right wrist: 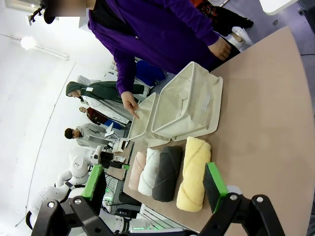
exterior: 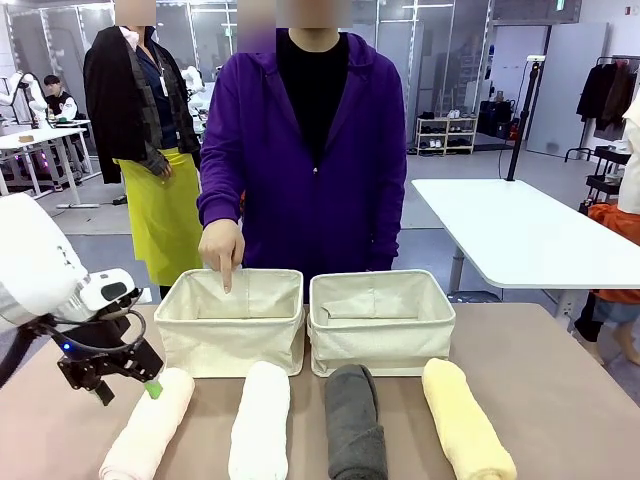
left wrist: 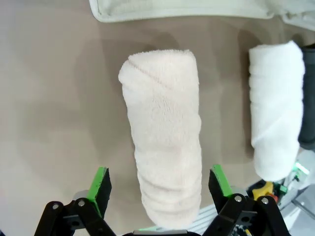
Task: Divide the towels into two baskets.
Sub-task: Pick up one hotel-folded towel and place it in the Fabric basket indicated by the person.
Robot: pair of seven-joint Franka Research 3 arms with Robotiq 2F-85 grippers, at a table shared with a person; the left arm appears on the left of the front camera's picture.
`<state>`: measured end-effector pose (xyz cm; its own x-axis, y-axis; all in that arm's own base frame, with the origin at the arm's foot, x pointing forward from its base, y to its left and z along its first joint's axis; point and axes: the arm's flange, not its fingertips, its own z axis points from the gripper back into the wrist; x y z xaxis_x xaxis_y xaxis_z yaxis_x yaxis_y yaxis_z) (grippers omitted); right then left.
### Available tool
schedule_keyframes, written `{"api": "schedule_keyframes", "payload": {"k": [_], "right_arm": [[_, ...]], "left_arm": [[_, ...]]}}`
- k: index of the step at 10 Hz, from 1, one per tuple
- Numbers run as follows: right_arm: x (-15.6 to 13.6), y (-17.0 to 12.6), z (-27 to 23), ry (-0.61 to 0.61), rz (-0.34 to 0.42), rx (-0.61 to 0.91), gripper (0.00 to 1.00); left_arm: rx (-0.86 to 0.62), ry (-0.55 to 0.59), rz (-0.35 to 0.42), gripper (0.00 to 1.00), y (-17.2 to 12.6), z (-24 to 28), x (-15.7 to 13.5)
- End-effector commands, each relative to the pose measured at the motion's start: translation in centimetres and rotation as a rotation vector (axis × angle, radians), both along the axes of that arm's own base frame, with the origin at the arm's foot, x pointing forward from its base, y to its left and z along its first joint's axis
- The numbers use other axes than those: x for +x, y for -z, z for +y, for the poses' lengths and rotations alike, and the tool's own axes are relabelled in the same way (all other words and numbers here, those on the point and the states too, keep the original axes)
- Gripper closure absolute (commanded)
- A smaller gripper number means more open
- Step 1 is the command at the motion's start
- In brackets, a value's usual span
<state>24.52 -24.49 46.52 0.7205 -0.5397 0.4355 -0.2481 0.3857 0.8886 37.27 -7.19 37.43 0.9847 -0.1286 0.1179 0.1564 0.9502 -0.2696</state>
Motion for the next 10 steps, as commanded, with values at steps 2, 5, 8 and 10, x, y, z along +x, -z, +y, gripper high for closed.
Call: {"api": "schedule_keyframes", "payload": {"k": [2,5,8,10], "right_arm": [[-0.3,-0.3,0.0,0.0,-0.014,0.005,0.0],[-0.3,-0.3,0.0,0.0,-0.014,0.005,0.0],[-0.3,-0.3,0.0,0.0,-0.014,0.005,0.0],[-0.3,-0.3,0.0,0.0,-0.014,0.005,0.0]], "left_arm": [[0.012,-0.082,-0.018,0.0,5.9,0.0,-7.0],[0.038,-0.104,-0.003,0.0,7.8,-0.9,-7.9],[0.027,-0.102,0.014,0.2,8.1,-1.1,-8.4],[0.029,-0.094,0.01,0.4,7.7,-1.0,-8.4]]}}
